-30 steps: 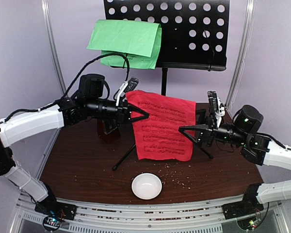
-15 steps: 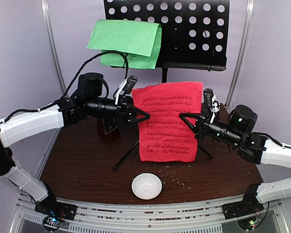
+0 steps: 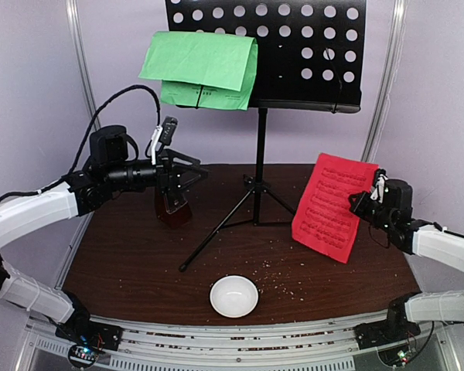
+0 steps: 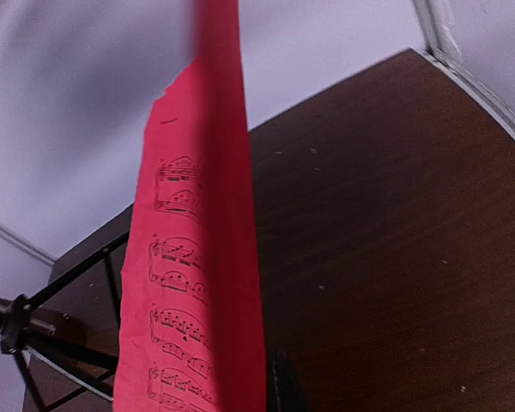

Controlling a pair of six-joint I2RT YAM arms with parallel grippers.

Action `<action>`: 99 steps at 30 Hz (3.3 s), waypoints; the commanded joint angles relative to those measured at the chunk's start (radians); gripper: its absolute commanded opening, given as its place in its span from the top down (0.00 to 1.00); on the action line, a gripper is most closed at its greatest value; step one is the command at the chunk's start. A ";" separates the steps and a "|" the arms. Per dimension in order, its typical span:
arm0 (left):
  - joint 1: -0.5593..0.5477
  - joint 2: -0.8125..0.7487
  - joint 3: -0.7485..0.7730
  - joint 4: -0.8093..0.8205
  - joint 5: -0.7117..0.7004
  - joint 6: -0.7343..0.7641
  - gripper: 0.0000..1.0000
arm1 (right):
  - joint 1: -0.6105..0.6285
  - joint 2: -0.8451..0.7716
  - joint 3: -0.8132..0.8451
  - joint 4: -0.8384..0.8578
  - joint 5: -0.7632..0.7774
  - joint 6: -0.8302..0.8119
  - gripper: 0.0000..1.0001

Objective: Pack up the instrument practice props

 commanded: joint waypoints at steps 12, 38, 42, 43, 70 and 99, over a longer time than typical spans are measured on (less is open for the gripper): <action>0.076 -0.142 -0.166 0.109 -0.190 -0.070 0.20 | -0.173 0.441 0.099 0.259 0.069 0.199 1.00; 0.145 -0.390 -0.304 0.204 -0.311 -0.125 0.10 | -0.208 0.226 -0.025 0.313 0.296 0.134 0.12; 0.173 -0.380 -0.274 0.170 -0.269 -0.141 0.08 | -0.208 -0.027 -0.092 0.302 0.323 0.109 0.11; 0.178 -0.370 -0.274 0.176 -0.264 -0.149 0.09 | -0.208 -0.081 -0.117 0.347 0.284 0.102 0.10; -0.018 0.271 -0.250 0.377 -0.171 -0.016 0.34 | 0.305 -0.190 -0.177 0.449 0.049 -0.100 0.14; -0.070 0.596 0.029 0.350 -0.173 0.004 0.97 | 0.305 -0.381 -0.251 0.327 0.191 -0.100 0.12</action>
